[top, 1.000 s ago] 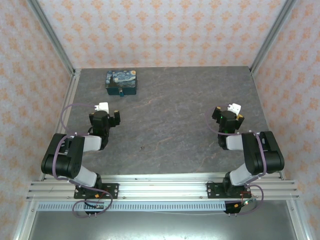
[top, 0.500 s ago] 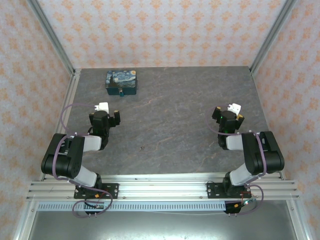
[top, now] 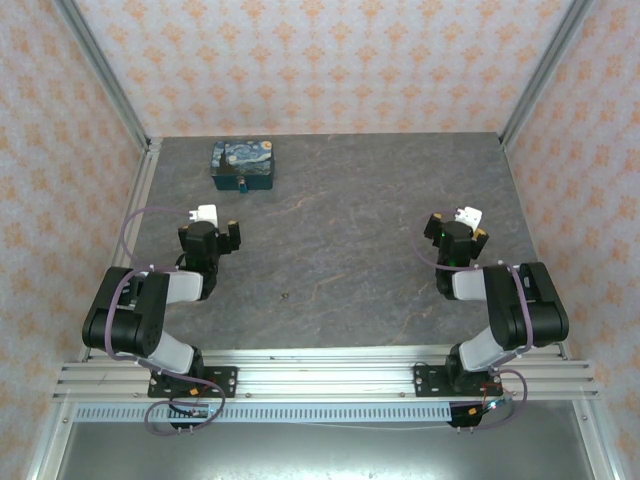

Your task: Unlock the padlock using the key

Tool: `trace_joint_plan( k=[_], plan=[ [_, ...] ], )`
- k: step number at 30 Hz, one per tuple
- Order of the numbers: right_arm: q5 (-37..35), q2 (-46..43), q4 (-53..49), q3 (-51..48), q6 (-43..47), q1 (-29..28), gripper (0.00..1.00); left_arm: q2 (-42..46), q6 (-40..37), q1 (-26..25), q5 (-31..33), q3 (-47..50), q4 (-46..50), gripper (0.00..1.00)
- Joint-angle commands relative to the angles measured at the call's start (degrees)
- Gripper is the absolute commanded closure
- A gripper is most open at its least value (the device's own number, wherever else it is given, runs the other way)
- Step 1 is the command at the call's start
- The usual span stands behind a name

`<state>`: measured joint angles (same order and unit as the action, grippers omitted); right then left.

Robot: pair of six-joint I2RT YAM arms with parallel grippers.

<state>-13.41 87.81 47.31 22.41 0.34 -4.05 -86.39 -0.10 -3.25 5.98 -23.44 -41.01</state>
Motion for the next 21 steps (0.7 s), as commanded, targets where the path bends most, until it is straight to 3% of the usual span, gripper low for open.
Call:
trace_joint_plan(
  k=[1,19,21],
  plan=[
    [0.49,-0.43,-0.38,0.55,0.63,0.28,0.0,0.52,-0.83,0.43,-0.44,-1.17,-1.17,0.0],
    [0.61,-0.62,-0.26,0.6,0.65,0.37,0.0,0.53,-0.94,0.5,-0.78,-1.21,-1.17,0.0],
    [0.74,-2.32,-3.9,2.19,0.93,0.37,0.0,0.58,-0.97,0.52,-0.97,-1.3,-0.98,0.0]
  ],
)
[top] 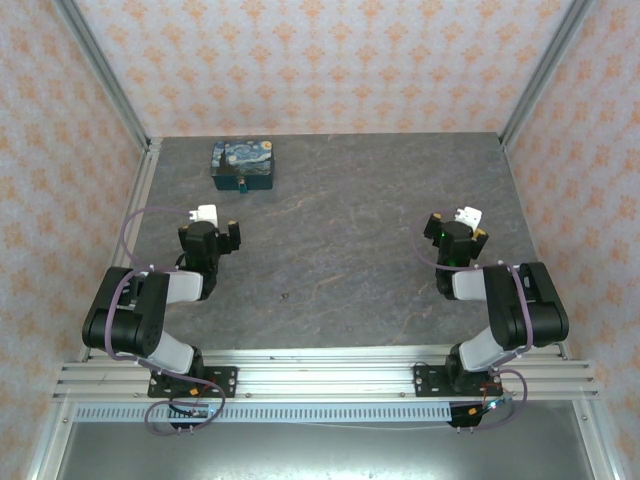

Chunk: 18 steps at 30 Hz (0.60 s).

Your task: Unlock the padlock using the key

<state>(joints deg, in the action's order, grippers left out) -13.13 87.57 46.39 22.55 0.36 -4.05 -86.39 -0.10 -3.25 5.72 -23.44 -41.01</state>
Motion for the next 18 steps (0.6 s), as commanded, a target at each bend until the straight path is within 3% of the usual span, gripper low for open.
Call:
trace_joint_plan(
  k=[1,4,9,14,18],
  plan=[
    [0.78,-4.99,-9.81,4.92,1.22,0.32,0.0,0.81,-0.61,0.52,0.01,-1.54,-0.39,0.0],
    [0.29,-9.82,-30.52,16.23,-1.92,0.37,0.0,2.93,1.12,0.57,3.73,-5.01,6.99,0.0],
    [6.54,-4.36,-45.56,32.95,-13.34,-0.09,0.12,0.05,7.67,1.38,8.15,-28.03,39.95,0.0],
    [6.58,10.68,-54.43,50.29,-21.27,-5.33,0.15,-8.93,14.05,4.84,-1.48,-48.86,53.11,0.0],
    [8.91,22.88,-58.74,63.83,-25.2,-9.89,0.15,-22.27,18.7,8.34,-10.32,-69.98,63.98,0.0]
  ],
)
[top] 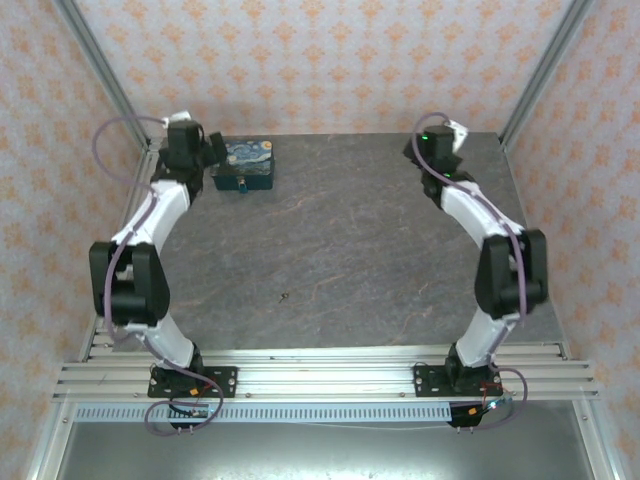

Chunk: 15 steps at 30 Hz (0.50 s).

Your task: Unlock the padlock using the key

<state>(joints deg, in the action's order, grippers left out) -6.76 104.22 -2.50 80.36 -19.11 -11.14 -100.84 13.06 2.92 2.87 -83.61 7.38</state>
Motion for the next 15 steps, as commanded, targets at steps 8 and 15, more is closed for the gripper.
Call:
trace_joint_plan(
  k=[8,15],
  plan=[
    [9.94,23.73,-15.25,25.3,-8.32,-7.82,0.16,-36.91,7.29,4.54,-17.22,-47.61,30.04,0.04],
    [13.7,27.56,-15.78,28.72,-8.69,-9.37,0.18,-52.72,8.19,4.94,-23.47,-67.22,34.46,0.07]
  ],
)
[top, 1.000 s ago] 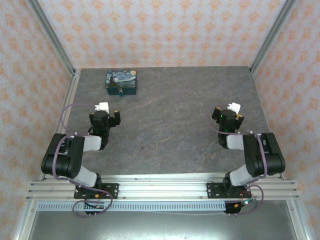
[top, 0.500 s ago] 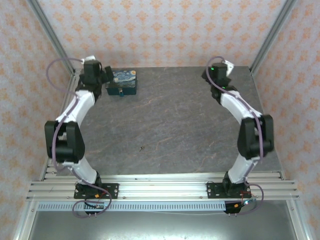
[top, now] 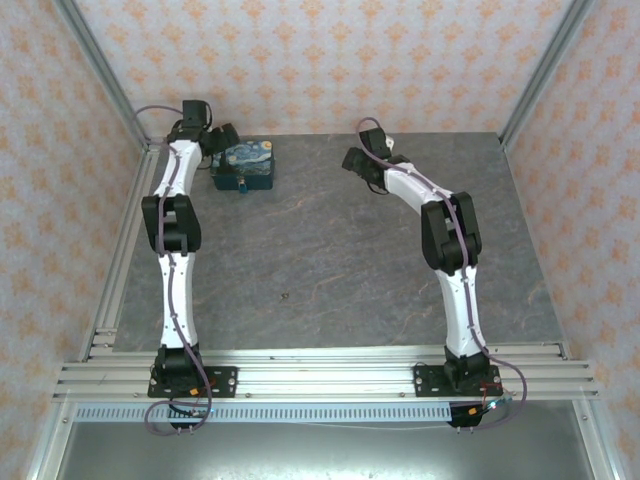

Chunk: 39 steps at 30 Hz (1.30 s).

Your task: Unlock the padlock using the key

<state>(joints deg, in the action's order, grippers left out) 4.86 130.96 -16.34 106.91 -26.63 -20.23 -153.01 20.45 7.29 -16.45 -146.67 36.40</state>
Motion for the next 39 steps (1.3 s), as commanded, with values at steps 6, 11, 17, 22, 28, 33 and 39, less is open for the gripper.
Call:
trace_joint_plan(
  k=[6,11,17,22,28,33,39],
  plan=[
    [4.9,1.01,-1.13,1.36,-2.24,-1.17,0.18,1.31,1.02,-0.34,-12.13,2.39,4.1,0.22],
    [7.2,-1.73,0.43,-2.46,-3.6,-2.33,0.19,9.63,2.05,-2.89,-12.5,17.72,0.12,0.26],
    [11.74,-9.46,5.12,-14.8,-7.63,-3.66,0.19,22.31,9.75,-8.25,-7.46,41.13,-10.32,0.27],
    [13.85,-17.31,8.51,-25.96,-10.13,-4.77,0.2,29.39,18.56,-14.14,-2.36,53.17,-17.14,0.27],
    [15.22,-24.1,8.5,-33.29,-10.57,-4.91,0.21,33.43,24.77,-20.95,4.75,58.11,-20.11,0.27],
    [14.65,-28.35,5.58,-34.95,-9.24,-4.91,0.21,33.82,25.27,-23.46,6.68,56.58,-18.41,0.25],
    [17.4,-29.73,5.4,-37.36,-10.42,-4.91,0.21,37.08,19.94,-23.47,9.96,53.22,-11.4,0.2]
  ],
)
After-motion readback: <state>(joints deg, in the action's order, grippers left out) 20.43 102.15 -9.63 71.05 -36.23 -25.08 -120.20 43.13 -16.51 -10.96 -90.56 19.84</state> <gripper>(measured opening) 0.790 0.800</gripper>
